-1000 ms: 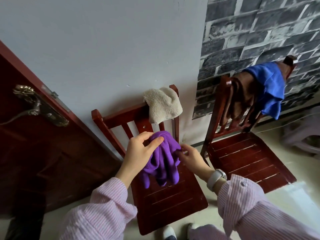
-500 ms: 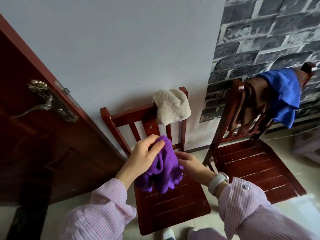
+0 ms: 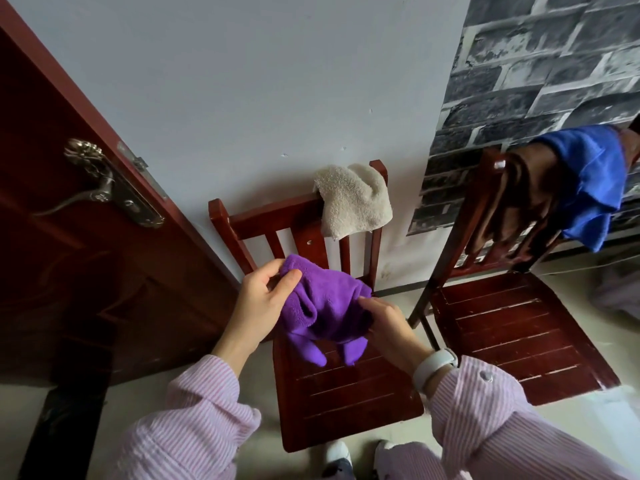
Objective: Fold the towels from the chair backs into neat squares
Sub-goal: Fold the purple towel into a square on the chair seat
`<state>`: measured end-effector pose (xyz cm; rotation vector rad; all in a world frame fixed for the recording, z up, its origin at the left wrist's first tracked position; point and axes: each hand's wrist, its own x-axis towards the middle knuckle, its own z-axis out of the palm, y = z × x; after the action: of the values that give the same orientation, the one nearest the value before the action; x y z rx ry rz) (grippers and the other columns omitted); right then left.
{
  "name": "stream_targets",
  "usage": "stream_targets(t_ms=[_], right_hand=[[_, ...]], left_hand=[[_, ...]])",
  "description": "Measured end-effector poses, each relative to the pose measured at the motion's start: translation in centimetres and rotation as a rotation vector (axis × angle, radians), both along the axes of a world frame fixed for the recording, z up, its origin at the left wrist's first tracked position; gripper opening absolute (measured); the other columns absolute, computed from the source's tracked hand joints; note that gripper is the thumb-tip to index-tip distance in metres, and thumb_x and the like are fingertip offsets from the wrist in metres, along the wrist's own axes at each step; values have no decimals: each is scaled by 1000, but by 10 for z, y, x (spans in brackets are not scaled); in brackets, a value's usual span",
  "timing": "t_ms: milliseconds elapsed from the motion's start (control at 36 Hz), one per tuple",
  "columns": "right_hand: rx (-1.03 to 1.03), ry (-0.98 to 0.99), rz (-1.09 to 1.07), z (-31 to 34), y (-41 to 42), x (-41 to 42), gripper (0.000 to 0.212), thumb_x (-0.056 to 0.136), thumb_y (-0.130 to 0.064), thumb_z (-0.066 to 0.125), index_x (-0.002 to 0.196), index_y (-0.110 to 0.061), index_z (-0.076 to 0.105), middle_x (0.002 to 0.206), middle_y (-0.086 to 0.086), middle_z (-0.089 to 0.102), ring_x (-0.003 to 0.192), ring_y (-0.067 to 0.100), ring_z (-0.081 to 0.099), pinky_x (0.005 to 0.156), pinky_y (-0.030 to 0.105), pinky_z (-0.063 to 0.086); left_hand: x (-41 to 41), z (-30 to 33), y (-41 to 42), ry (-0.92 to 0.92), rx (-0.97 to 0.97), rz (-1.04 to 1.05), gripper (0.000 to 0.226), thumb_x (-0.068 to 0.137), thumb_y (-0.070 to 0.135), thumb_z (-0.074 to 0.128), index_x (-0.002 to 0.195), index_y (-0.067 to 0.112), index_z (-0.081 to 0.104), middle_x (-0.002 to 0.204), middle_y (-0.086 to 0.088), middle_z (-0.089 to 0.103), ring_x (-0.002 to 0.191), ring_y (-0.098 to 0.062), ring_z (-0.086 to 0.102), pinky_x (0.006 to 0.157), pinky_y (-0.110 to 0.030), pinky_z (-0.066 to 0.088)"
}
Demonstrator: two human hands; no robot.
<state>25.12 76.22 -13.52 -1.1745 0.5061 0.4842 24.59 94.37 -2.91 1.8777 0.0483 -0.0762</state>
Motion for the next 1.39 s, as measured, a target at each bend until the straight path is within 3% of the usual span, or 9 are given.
stream_targets(t_ms=[139,278,472,583,722,861,1056,1167,1389], right_hand=[[-251,-117,-75,9,-25,12,19,88,-5,52,105,1,55,93,15,62,88,27,59,71,33,49],[-469,-152,-164,9,-63,18,10,87,-8,55,97,-6,51,88,12,56,75,23,57,58,29,52],[-667,-192,-230,-3,-101,3,15,85,-7,60,97,2,58,85,13,57,72,19,53,65,26,47],[-753,-188,-216,-9,-100,-6,19,86,-9,58,102,3,56,94,15,57,87,23,52,84,41,45],[-802,-166,-104,-11,-98,-8,23,84,0,47,104,-7,55,98,16,60,99,37,57,89,46,46],[-1067,-238,80,-6,-109,-9,29,85,-1,47,110,-4,59,102,17,65,99,33,58,73,26,37],[-1098,-367,-27,-3,-116,-17,27,84,0,55,111,-3,57,104,15,61,96,25,55,85,30,41],[-1156,-415,-2,-8,-120,-20,23,83,4,52,97,-6,67,95,9,54,93,24,53,84,23,34],[-1211,-346,85,-17,-128,-26,25,83,8,48,91,-3,70,104,18,53,95,27,51,86,24,33]], left_hand=[[5,-21,23,112,305,19,28,84,5,60,111,10,63,88,5,66,83,-8,64,69,-18,52],[6,-59,50,316,465,181,46,81,2,63,126,3,53,118,-14,63,104,-26,59,92,-31,44],[-14,-109,61,572,804,59,23,83,0,51,99,-1,67,107,-19,66,106,-34,58,83,-31,45],[-13,-133,54,720,713,-22,21,82,2,51,90,-1,69,97,-19,67,96,-31,62,74,-29,45],[-11,-142,40,793,206,140,34,83,-9,37,76,7,66,61,-9,57,62,-21,52,52,-21,39],[-10,-132,35,774,9,243,30,83,-8,32,66,11,48,59,-4,37,52,-14,32,46,-20,17],[-14,-126,42,559,-89,233,19,90,6,50,94,17,66,90,-4,63,73,-14,54,57,-24,37],[-20,-122,45,260,113,214,24,86,1,57,104,11,68,101,-3,66,96,-18,60,89,-33,49],[-25,-123,54,117,393,190,23,81,1,64,101,9,70,101,-8,67,93,-21,62,81,-34,52]])
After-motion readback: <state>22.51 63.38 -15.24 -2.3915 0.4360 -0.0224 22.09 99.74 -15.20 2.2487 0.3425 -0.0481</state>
